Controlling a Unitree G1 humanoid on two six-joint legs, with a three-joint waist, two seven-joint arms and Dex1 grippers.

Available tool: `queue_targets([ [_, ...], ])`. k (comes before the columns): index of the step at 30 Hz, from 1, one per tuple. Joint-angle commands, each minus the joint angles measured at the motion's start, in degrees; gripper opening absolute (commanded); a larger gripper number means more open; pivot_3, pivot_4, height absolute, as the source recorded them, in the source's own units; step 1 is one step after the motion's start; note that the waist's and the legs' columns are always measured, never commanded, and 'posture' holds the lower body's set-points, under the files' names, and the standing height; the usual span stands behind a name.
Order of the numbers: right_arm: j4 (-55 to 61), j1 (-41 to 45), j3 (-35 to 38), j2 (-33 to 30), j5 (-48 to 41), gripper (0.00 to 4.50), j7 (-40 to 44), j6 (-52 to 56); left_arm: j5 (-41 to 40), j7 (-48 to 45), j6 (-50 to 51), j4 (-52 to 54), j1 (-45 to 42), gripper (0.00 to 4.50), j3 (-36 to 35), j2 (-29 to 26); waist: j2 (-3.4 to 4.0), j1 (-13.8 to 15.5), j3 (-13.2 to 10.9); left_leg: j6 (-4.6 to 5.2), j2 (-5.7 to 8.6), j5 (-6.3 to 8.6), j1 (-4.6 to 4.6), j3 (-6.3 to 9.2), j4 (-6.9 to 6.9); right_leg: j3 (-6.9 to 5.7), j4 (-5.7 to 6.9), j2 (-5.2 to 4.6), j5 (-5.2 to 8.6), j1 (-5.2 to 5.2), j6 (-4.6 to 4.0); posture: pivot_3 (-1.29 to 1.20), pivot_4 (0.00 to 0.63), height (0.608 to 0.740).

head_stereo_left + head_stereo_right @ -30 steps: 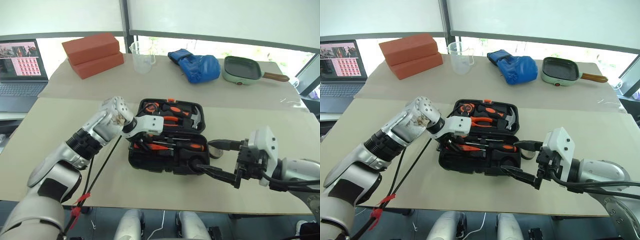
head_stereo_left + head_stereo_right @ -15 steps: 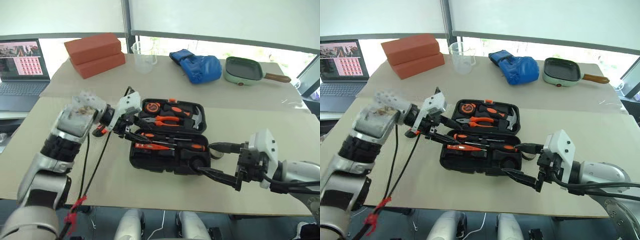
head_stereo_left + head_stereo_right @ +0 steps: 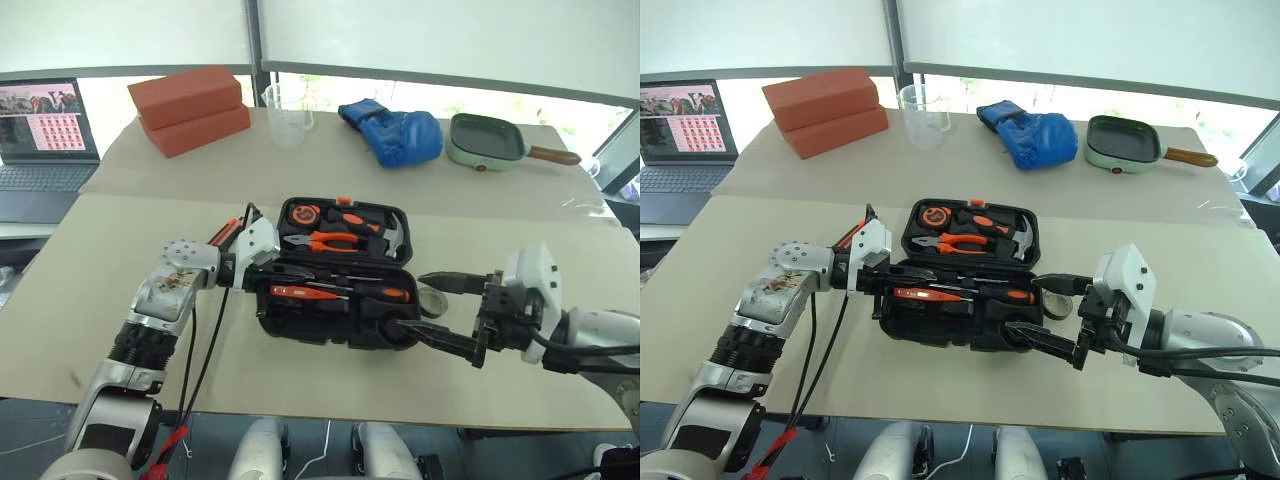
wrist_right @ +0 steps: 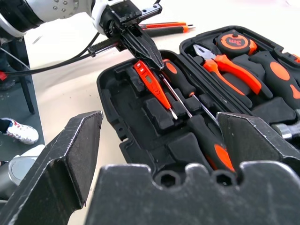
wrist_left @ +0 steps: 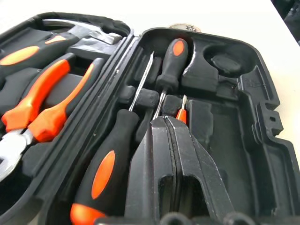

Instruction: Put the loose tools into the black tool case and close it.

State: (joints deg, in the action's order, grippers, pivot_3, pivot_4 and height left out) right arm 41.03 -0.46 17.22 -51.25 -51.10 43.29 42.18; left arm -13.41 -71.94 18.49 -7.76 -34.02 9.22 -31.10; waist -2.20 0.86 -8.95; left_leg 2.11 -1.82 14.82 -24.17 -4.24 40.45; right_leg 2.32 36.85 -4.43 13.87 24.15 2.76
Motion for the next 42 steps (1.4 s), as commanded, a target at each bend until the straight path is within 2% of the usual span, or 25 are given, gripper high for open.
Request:
queue_targets([
  [1,0.26,0.89,0.78,-0.53,-1.39,4.50,-0.07,0.51,1.25,0.91,-2.73,0.01,-0.47,0.04,0.97,0.05,0.00,-0.01,0.00,0.00,0.00,0.00,0.00,0.00,0.00,0.00,0.00,0.00,0.00,0.00,0.00,0.00,0.150,0.738],
  [13,0.55,0.31,0.78,-0.13,-2.35,4.50,-1.04,1.17,3.27,0.34,-7.20,-0.41,1.45,0.04,3.21,-0.77,0.00,-0.17,0.00,0.00,-0.01,0.00,0.00,0.00,0.00,0.00,0.02,0.02,0.00,0.01,0.00,0.00,0.150,0.738],
  [23,0.80,0.30,1.00,-0.17,-3.72,4.50,-2.26,1.35,9.34,2.17,-17.06,-8.49,1.35,0.04,6.23,0.20,0.10,-0.11,0.10,0.00,0.00,0.00,0.05,0.00,0.00,0.01,0.01,0.01,0.00,-0.04,0.00,0.00,0.150,0.738],
  [29,1.13,0.16,1.32,-0.46,-4.54,4.50,-2.52,1.42,10.19,2.47,-19.97,-10.61,1.65,0.04,6.32,0.18,0.24,-0.16,0.21,0.01,-0.01,0.01,0.22,-0.01,0.00,0.02,0.01,0.01,0.00,-0.21,0.00,0.00,0.150,0.738],
  [33,0.84,0.32,1.66,-0.59,-5.12,4.50,-2.66,1.53,9.25,2.34,-20.26,-10.19,2.02,0.04,5.53,0.19,0.28,-0.21,0.24,0.01,-0.03,0.01,0.39,-0.02,-0.01,0.03,0.00,0.02,0.00,-0.38,-0.01,0.00,0.150,0.738],
  [37,0.66,0.00,2.05,-0.87,-5.13,4.50,-2.51,1.47,6.44,3.01,-16.09,-7.14,1.23,0.04,3.63,0.78,0.28,-0.22,0.24,0.01,-0.05,0.01,0.41,-0.01,-0.01,0.03,0.00,0.02,0.00,-0.42,-0.01,0.00,0.150,0.738],
  [42,0.51,0.08,2.31,-1.01,-5.30,4.50,-2.54,1.51,7.85,2.40,-17.76,-5.53,2.35,0.04,5.41,0.24,0.28,-0.19,0.24,0.01,-0.06,0.01,0.40,-0.01,-0.01,0.02,-0.03,0.02,0.00,-0.42,0.00,0.00,0.150,0.738],
])
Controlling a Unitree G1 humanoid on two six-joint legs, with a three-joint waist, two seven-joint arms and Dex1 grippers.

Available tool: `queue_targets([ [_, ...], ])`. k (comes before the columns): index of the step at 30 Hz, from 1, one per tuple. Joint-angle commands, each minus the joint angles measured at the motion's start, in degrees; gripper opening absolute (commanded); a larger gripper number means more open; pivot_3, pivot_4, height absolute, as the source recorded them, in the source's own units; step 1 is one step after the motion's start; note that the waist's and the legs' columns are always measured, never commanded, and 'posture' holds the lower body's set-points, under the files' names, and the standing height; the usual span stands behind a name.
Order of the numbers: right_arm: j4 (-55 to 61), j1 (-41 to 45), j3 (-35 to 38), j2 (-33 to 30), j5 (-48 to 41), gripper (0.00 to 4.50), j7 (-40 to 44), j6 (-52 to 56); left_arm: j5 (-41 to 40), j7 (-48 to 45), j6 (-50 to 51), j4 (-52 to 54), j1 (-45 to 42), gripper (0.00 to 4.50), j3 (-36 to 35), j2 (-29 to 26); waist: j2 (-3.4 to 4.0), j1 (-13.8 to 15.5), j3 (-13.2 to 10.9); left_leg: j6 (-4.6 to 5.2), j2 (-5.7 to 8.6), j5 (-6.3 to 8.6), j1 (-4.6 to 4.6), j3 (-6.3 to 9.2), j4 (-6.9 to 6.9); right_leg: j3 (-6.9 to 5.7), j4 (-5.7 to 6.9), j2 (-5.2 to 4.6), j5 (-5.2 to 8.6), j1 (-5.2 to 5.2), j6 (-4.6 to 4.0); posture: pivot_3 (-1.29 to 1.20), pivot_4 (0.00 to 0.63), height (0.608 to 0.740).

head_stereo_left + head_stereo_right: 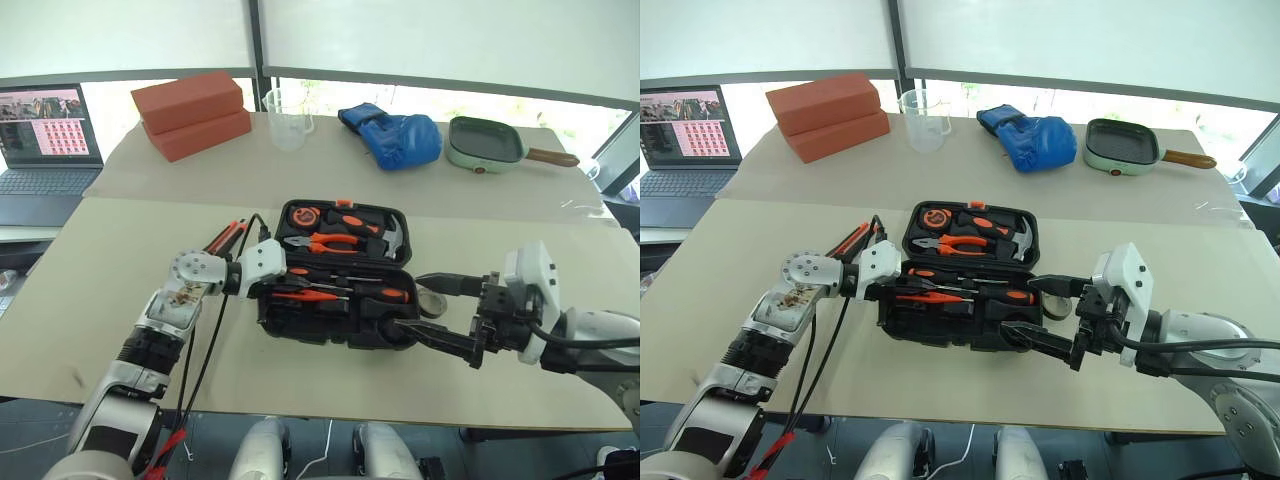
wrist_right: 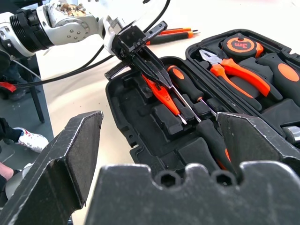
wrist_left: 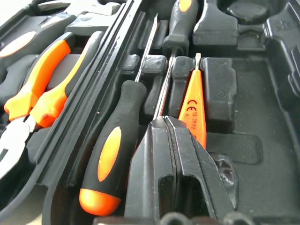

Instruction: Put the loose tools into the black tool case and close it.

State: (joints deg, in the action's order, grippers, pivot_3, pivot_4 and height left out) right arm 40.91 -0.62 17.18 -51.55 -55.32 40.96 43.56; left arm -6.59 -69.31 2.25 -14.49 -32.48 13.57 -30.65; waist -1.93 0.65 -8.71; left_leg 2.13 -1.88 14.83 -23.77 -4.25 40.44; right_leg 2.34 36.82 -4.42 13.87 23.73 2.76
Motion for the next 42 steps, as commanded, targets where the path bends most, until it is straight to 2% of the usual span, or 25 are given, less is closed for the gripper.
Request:
queue_targets([
  [1,0.60,0.33,2.27,-0.66,-1.08,4.50,-0.29,0.13,1.15,-0.12,-1.82,0.95,0.86,0.04,1.17,-0.16,0.00,0.01,0.00,0.00,0.00,0.00,0.00,0.00,0.00,0.00,0.00,0.00,0.00,0.00,0.00,0.00,0.150,0.738],
  [9,0.81,0.15,2.53,-0.65,-1.26,4.50,-0.73,0.19,3.54,0.21,-4.38,-2.08,0.34,0.04,2.90,-0.26,0.00,0.04,0.00,0.00,0.00,0.00,0.00,0.00,0.00,0.00,-0.01,0.00,0.00,-0.01,0.00,0.00,0.150,0.738],
  [16,0.79,0.40,2.46,-0.31,-1.65,4.50,-1.49,0.22,6.55,-0.45,-10.47,-5.27,1.00,0.04,4.72,-1.82,0.04,0.00,0.03,0.00,0.00,0.00,0.05,0.00,-0.04,0.00,-0.02,0.00,0.00,-0.05,0.00,0.00,0.150,0.738],
  [23,0.58,0.50,1.79,0.18,-1.72,4.50,-2.31,-0.13,7.96,0.20,-13.60,-7.70,1.94,0.04,5.51,-2.98,0.56,-0.51,0.76,0.00,-0.04,0.01,0.85,-0.10,-0.63,0.10,-0.36,0.00,0.04,-0.66,-0.08,0.00,0.150,0.738],
  [30,-0.04,1.19,1.03,0.25,-1.44,4.50,-2.30,-0.35,9.11,0.43,-16.07,-10.20,2.57,0.04,5.59,-5.10,0.70,-1.32,0.98,0.00,-0.05,0.00,0.96,-0.11,-0.69,0.12,-0.30,0.07,0.08,-0.69,-0.15,0.00,0.150,0.738],
  [35,-0.75,2.03,0.20,0.06,-0.84,4.50,-1.85,-0.57,7.37,-1.41,-12.74,-8.31,2.34,0.04,5.24,-6.55,0.70,-1.86,1.01,0.00,-0.09,0.01,1.09,-0.13,-0.77,0.15,-0.17,0.12,0.16,-0.69,-0.29,0.00,0.150,0.738],
  [42,-1.32,2.60,-0.78,0.18,0.34,4.50,-1.01,-0.81,1.98,-5.47,-0.80,-1.31,-0.21,0.04,3.41,-7.12,0.64,-1.55,0.97,-0.01,-0.12,0.01,1.03,-0.14,-0.80,0.14,-0.13,0.15,0.23,-0.61,-0.33,0.00,0.150,0.738],
])
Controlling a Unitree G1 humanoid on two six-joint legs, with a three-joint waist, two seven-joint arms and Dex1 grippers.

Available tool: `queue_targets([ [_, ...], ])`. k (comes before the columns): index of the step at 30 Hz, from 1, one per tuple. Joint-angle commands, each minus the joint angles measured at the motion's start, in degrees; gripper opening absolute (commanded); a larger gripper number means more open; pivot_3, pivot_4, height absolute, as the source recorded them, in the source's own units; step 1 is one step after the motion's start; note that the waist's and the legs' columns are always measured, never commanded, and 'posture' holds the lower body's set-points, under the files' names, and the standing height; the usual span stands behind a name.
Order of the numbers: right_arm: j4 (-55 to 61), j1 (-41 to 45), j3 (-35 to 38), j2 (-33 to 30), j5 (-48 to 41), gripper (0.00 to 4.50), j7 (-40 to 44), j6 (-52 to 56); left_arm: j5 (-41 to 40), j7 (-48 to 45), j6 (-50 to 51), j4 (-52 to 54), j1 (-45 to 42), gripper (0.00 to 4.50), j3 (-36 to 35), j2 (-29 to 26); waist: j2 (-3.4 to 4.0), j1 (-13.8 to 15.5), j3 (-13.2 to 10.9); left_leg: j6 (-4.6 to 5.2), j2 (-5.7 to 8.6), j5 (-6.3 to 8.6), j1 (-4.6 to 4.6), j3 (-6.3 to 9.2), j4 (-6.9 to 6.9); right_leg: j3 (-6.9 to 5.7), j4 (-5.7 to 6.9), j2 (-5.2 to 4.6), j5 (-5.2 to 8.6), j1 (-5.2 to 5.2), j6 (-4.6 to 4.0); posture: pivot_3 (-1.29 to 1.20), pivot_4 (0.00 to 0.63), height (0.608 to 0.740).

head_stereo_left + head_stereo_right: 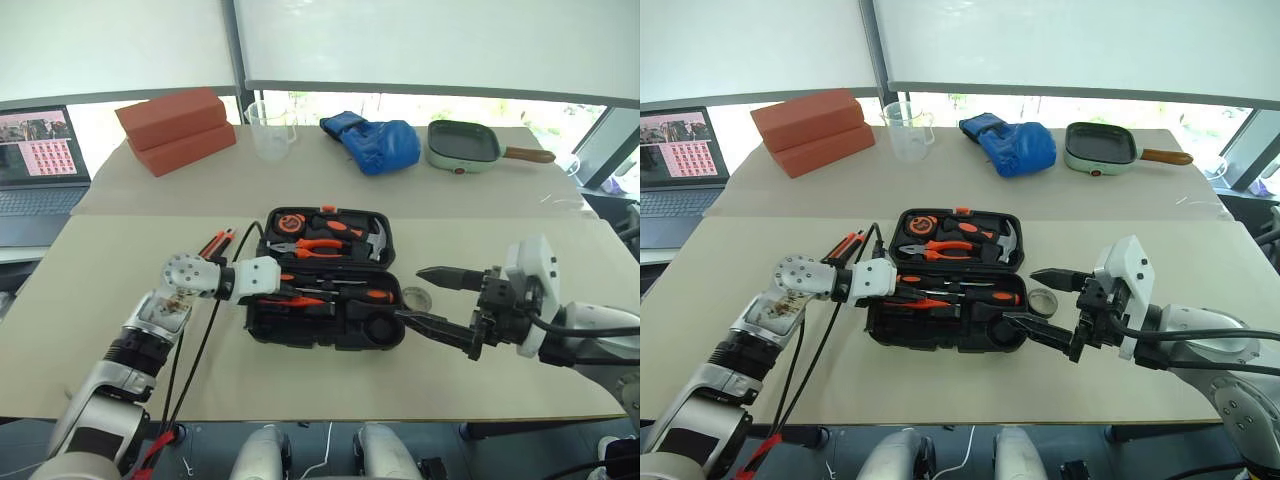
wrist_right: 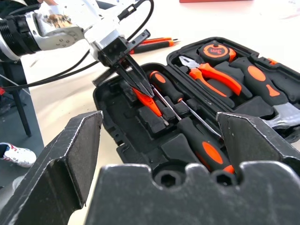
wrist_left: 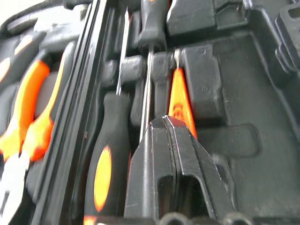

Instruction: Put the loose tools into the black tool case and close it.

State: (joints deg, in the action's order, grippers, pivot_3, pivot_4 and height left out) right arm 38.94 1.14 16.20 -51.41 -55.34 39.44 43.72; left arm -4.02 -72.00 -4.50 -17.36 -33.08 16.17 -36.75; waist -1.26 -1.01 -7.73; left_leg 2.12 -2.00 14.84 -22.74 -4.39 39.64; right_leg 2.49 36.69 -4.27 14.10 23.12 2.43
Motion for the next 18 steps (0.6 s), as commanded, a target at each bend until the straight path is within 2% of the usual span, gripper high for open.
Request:
queue_targets([
  [1,0.68,0.87,0.11,0.13,0.45,4.50,0.57,-0.97,-1.25,-3.44,7.73,2.52,0.10,0.04,0.63,-1.23,-0.03,0.19,-0.02,0.00,0.00,0.00,-0.04,0.00,0.01,-0.01,0.00,-0.03,0.01,0.02,0.03,0.00,0.150,0.738],
  [8,0.87,0.70,0.08,0.74,0.61,4.50,0.42,-1.05,-0.40,-5.63,7.91,3.99,-1.28,0.04,0.75,-2.74,-0.18,0.36,-0.11,0.00,0.05,0.00,-0.27,0.01,0.04,-0.04,-0.18,-0.14,0.00,0.10,0.16,0.00,0.150,0.738],
  [18,1.41,0.30,0.07,1.36,0.96,4.50,0.05,-1.00,0.05,-4.50,8.96,3.98,-2.02,0.04,0.49,-1.32,-0.18,0.44,-0.11,0.05,0.05,0.03,-0.52,0.05,0.04,-0.10,-0.60,-0.16,-0.11,0.12,0.32,0.00,0.150,0.738],
])
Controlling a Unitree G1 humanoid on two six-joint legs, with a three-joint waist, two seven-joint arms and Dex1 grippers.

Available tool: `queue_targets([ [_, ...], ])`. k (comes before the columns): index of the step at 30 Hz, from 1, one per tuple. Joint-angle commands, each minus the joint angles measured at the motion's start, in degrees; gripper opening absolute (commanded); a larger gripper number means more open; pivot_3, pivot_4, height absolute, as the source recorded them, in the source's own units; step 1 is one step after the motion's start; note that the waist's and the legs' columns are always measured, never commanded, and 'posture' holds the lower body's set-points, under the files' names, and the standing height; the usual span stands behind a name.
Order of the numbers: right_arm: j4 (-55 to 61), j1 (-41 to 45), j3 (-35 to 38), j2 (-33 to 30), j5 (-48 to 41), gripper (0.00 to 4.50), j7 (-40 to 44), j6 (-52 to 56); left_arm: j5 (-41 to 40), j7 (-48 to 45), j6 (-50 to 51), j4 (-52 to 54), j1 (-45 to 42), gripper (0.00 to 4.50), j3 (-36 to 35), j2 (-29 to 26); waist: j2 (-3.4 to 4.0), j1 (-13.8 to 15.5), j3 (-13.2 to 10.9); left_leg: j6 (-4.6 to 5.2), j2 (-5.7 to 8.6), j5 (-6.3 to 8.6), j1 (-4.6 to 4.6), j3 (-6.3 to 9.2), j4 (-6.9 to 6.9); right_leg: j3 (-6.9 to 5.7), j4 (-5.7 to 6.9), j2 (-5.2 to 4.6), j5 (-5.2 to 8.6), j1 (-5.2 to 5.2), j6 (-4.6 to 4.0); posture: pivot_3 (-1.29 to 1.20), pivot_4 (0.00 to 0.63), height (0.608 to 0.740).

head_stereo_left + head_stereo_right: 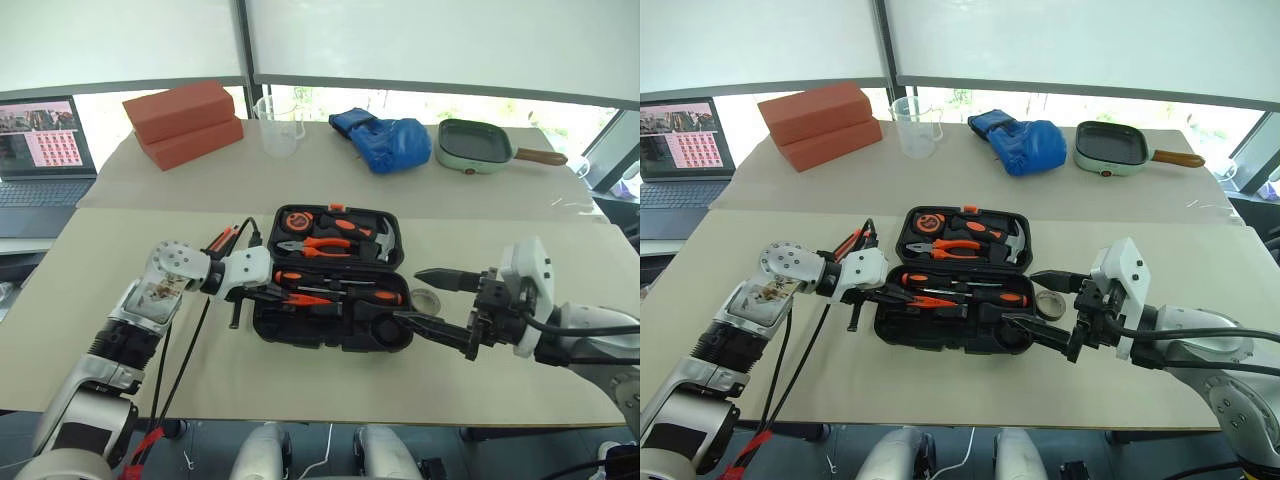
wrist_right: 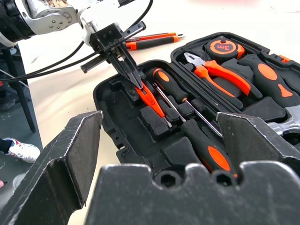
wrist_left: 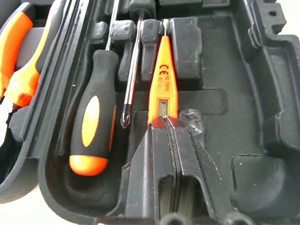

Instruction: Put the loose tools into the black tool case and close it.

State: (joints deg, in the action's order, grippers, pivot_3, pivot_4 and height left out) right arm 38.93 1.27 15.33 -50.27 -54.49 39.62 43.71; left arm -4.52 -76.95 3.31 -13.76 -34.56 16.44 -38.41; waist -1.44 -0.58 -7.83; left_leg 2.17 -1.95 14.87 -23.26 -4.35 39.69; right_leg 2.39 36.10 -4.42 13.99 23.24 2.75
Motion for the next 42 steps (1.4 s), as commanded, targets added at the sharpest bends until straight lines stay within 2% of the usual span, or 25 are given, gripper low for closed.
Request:
queue_targets([
  [1,1.44,0.22,0.91,0.24,0.12,4.50,-0.15,-0.95,0.42,0.59,1.35,0.40,-0.67,0.04,0.03,0.48,0.00,0.02,0.00,0.00,0.00,0.00,0.00,0.00,0.00,0.00,0.00,0.00,0.00,0.00,0.00,0.00,0.150,0.738],
  [8,1.34,1.18,0.41,-0.29,0.26,4.50,0.80,-1.01,-1.84,1.45,4.42,2.09,-0.57,0.04,-2.82,-0.26,-0.02,0.05,-0.02,0.01,0.00,0.00,-0.02,0.00,0.00,0.00,-0.01,0.00,0.00,0.01,0.01,0.00,0.150,0.738],
  [13,0.82,5.59,-0.31,-1.61,0.65,4.50,4.09,-2.28,-8.75,4.07,18.14,9.08,0.88,0.04,-11.86,-5.15,-0.23,-0.38,-0.26,0.01,-0.06,0.00,-0.12,0.00,-0.01,0.01,0.04,0.03,0.00,0.17,0.00,0.00,0.150,0.738],
  [16,-1.31,10.50,-2.75,-2.60,1.76,4.50,6.89,-2.54,-11.43,7.15,24.36,12.94,5.23,0.67,-19.39,-9.80,-0.22,-0.58,-0.28,0.01,-0.07,0.00,-0.18,0.00,-0.02,0.01,0.05,0.03,0.00,0.28,0.00,0.00,0.150,0.738],
  [21,-5.41,17.93,-6.81,-3.00,3.20,4.50,12.20,-2.97,-12.32,12.19,28.47,16.65,18.57,2.47,-32.43,-16.27,-0.27,-0.42,-0.37,0.01,-0.09,0.02,-0.21,-0.05,-0.10,0.02,0.06,-0.03,0.00,0.42,-0.01,0.00,0.150,0.738],
  [24,-6.79,19.78,-8.63,-2.87,4.83,4.50,14.73,-3.80,-11.46,14.12,28.84,16.23,24.08,3.67,-36.49,-18.82,-0.37,0.24,-0.43,0.01,-0.10,0.02,-0.48,-0.09,-0.09,0.01,0.12,-0.08,-0.01,0.76,-0.03,0.00,0.150,0.738],
  [26,-7.47,20.24,-9.59,-2.57,5.26,4.50,16.44,-4.13,-10.90,16.43,30.93,14.36,25.00,4.31,-37.93,-20.05,-0.43,0.88,-0.47,-0.01,-0.08,0.00,-0.58,-0.09,-0.05,-0.06,0.13,-0.14,-0.02,0.86,-0.03,0.00,0.150,0.738],
  [27,-7.73,20.35,-9.90,-2.44,5.51,4.50,17.01,-4.25,-11.09,17.37,32.32,13.89,24.99,4.45,-38.13,-20.45,-0.44,1.27,-0.47,-0.02,-0.07,0.01,-0.58,-0.09,-0.04,-0.07,0.12,-0.16,-0.02,0.84,-0.03,0.00,0.150,0.738],
  [29,-7.92,20.11,-10.39,-1.97,6.33,4.50,17.45,-4.59,-11.97,19.01,35.18,13.73,22.57,4.45,-36.73,-20.35,-0.45,1.49,-0.48,-0.01,-0.03,0.01,-0.58,-0.10,-0.03,-0.10,0.12,-0.22,-0.03,0.83,-0.03,0.00,0.150,0.738],
  [34,-6.76,19.48,-10.47,-0.60,6.32,4.50,16.98,-3.99,-12.29,19.34,40.39,12.94,11.29,4.45,-27.47,-18.79,-0.55,1.84,-0.50,-0.01,0.04,0.01,-0.59,-0.10,0.03,-0.16,0.14,-0.23,-0.05,0.78,0.00,0.00,0.150,0.738],
  [39,-4.87,17.42,-9.41,-0.35,5.60,4.50,15.48,-3.41,-7.32,19.79,48.97,3.00,-3.37,4.45,-14.03,-17.33,-0.58,1.33,-0.52,-0.01,0.09,0.00,-0.79,-0.18,0.07,-0.12,0.16,0.00,-0.10,0.92,-0.05,0.00,0.150,0.738],
  [42,-3.01,15.74,-8.76,0.21,5.63,4.50,13.38,-3.35,-2.23,18.81,47.41,-5.84,-10.18,4.45,-6.09,-15.91,-0.58,0.99,-0.52,-0.01,0.09,0.00,-0.85,-0.20,0.09,-0.12,0.16,0.05,-0.10,0.99,-0.05,0.00,0.150,0.738],
])
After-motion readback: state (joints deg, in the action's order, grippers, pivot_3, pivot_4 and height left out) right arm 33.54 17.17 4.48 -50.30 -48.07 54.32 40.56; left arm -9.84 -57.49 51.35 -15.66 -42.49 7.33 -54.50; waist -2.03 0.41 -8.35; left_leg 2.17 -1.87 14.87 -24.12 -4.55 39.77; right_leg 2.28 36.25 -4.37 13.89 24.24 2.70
